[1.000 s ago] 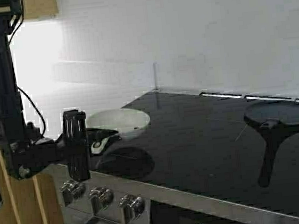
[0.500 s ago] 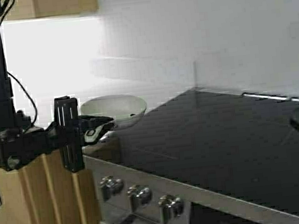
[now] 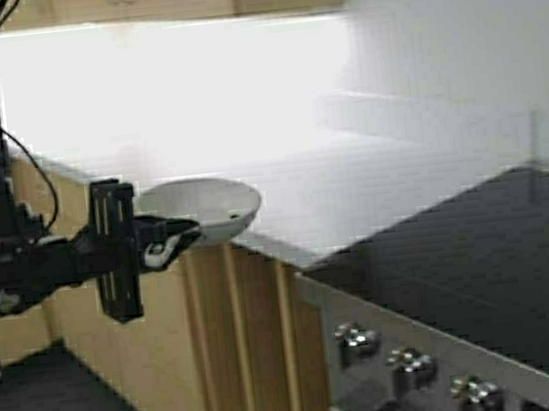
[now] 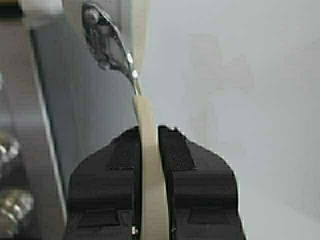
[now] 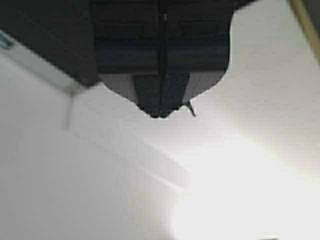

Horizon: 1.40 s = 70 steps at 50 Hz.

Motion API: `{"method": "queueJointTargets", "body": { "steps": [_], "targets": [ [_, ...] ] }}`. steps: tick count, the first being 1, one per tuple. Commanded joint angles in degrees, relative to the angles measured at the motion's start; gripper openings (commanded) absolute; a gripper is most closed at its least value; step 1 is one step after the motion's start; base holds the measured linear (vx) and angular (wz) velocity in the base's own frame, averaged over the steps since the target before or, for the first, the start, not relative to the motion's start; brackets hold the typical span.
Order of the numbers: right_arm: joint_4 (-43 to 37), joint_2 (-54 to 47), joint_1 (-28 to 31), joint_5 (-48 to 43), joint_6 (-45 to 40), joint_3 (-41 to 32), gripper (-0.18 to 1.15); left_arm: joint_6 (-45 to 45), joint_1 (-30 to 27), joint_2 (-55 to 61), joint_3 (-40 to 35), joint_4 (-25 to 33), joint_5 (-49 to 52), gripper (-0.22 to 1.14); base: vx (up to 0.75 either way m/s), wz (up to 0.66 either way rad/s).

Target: Wash the pan

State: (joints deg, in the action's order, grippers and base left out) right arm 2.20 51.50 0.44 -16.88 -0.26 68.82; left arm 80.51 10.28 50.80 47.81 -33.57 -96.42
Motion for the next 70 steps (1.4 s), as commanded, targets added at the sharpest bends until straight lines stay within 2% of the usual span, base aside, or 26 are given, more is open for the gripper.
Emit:
{"method": "queueJointTargets", "body": {
  "steps": [1,23,70],
  "targets": [
    [0.09,-0.35,0.0,-0.26,0.0,-0.79,0.06,-1.05,0.18,-2.64,-0.97,-0.09,-1.05,0.03,0.09,0.46],
    [0.09,-0.53,0.0,-0.44,0.18,-0.79,0.06,-0.53,0.18,-2.81,-4.75,-0.26,-0.44,0.03,0.11,0.54],
    [0.09,-1.85,0.0,-1.14,0.18,-0.35,0.06,0.97,0.18,-4.22,-6.86,-2.02,-0.44,0.03,0.15,0.66]
  ]
}}
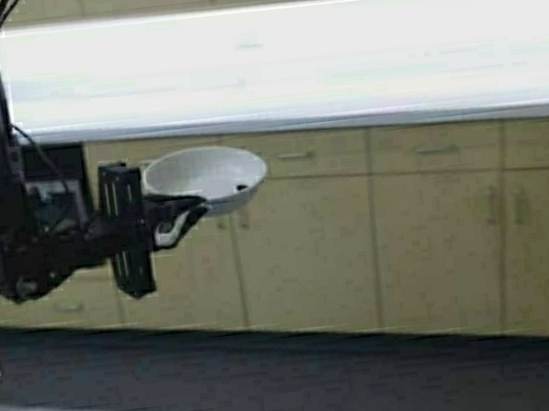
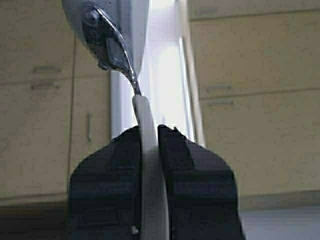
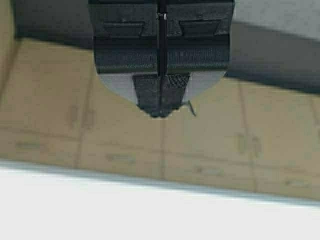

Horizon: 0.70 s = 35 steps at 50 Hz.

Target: Wash the pan

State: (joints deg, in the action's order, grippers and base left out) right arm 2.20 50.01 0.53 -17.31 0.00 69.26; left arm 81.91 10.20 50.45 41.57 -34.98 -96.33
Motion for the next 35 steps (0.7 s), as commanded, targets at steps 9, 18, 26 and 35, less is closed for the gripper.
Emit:
{"method": "queueJointTargets", "body": {
  "steps": [9,18,26,35],
  "targets": [
    [0.09,-0.09,-0.09,-1.32,-0.18,0.09,0.06,0.18,0.35,-4.04,-1.58,-2.37,-0.53,0.03,0.17,0.55],
    [0.09,0.18,-0.09,-1.58,0.0,-0.18,0.06,0.62,0.26,-4.48,-1.23,-2.46,-0.53,0.03,0.2,0.59],
    [0.09,0.26,-0.09,-1.58,0.0,-0.26,0.06,0.53,0.35,-4.57,-0.7,-2.55,-0.53,0.03,0.2,0.56],
    [0.09,0.26,-0.09,-1.58,0.0,-0.26,0.06,0.62,0.35,-4.22,-1.14,-2.55,-0.53,0.03,0.2,0.61]
  ]
}}
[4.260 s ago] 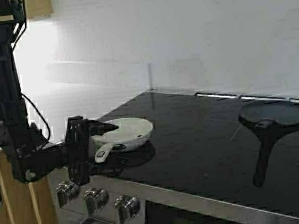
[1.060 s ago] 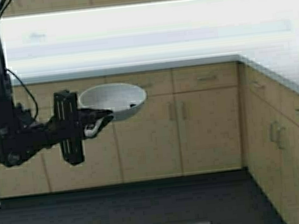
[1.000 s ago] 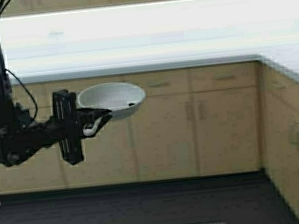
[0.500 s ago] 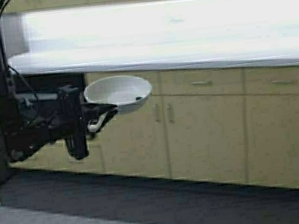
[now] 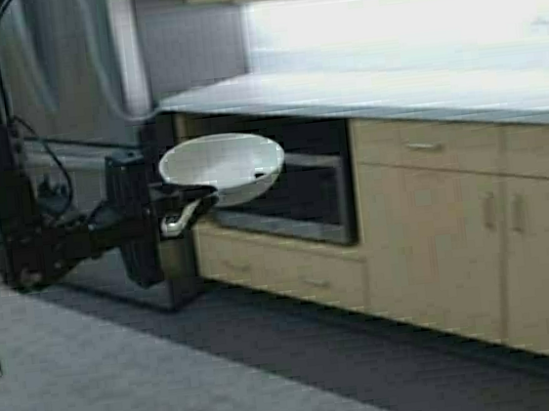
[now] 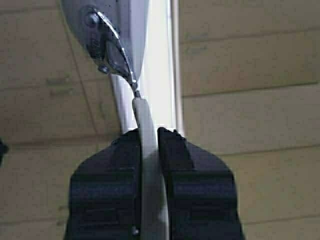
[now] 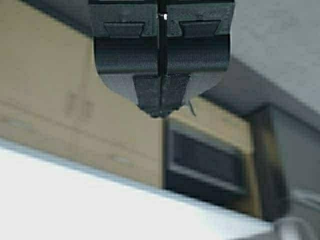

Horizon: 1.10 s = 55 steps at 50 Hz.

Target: Wash the pan

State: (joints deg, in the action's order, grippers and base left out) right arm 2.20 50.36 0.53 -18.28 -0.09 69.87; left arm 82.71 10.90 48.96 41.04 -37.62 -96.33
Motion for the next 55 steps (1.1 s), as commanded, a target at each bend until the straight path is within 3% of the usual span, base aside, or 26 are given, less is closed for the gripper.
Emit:
{"method": "queueJointTargets", "body": {
  "steps": [1,55],
  "targets": [
    [0.09,-0.09,0.0,-0.62,0.09,-0.88,0.06,-0.09,-0.35,-2.72,-0.62,0.09,-0.53,0.03,0.22,0.68],
    [0.09,-0.09,0.0,-0.7,0.35,-0.62,0.06,1.05,-0.44,-4.66,1.41,0.35,-0.53,0.03,0.24,0.58]
  ]
}}
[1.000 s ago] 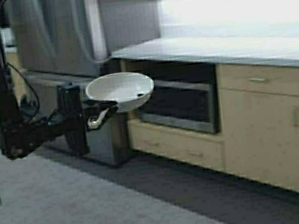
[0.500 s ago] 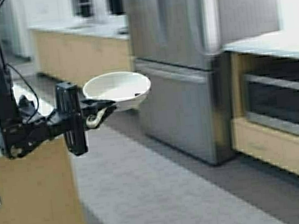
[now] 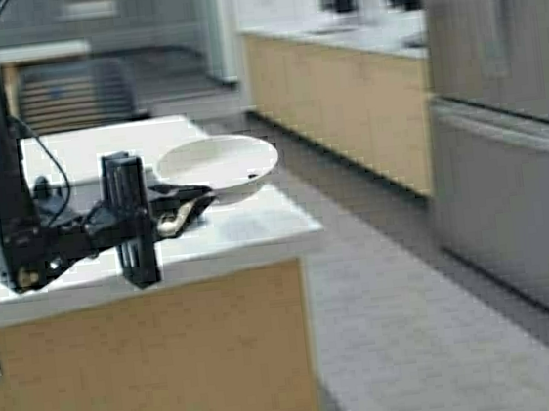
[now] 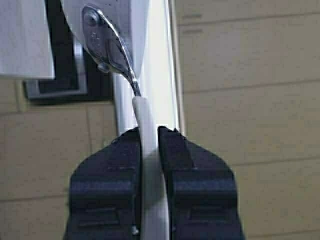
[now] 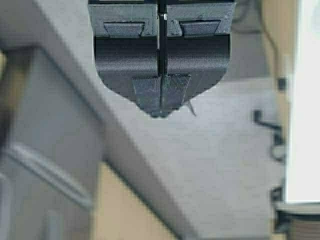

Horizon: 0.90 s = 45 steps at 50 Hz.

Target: Wash the pan

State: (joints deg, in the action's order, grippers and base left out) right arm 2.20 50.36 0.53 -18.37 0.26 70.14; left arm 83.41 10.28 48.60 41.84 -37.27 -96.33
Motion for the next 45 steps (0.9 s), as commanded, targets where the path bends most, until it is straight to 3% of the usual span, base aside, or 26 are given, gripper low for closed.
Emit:
{"method": "queueJointTargets", "body": {
  "steps": [1,25,45],
  "targets": [
    [0.09,-0.09,0.0,-0.7,-0.09,-0.88,0.06,0.44,0.18,-4.39,0.7,0.0,-0.53,0.03,0.24,0.48],
    [0.09,0.09,0.0,-0.7,-0.88,-0.79,0.06,0.7,0.18,-4.39,2.55,2.02,-0.53,0.03,0.24,0.54],
    [0.09,0.09,0.0,-0.7,-0.88,-0.44,0.06,7.73,-5.1,-0.97,-4.66,7.82,1.23,0.03,0.17,0.3]
  ]
}}
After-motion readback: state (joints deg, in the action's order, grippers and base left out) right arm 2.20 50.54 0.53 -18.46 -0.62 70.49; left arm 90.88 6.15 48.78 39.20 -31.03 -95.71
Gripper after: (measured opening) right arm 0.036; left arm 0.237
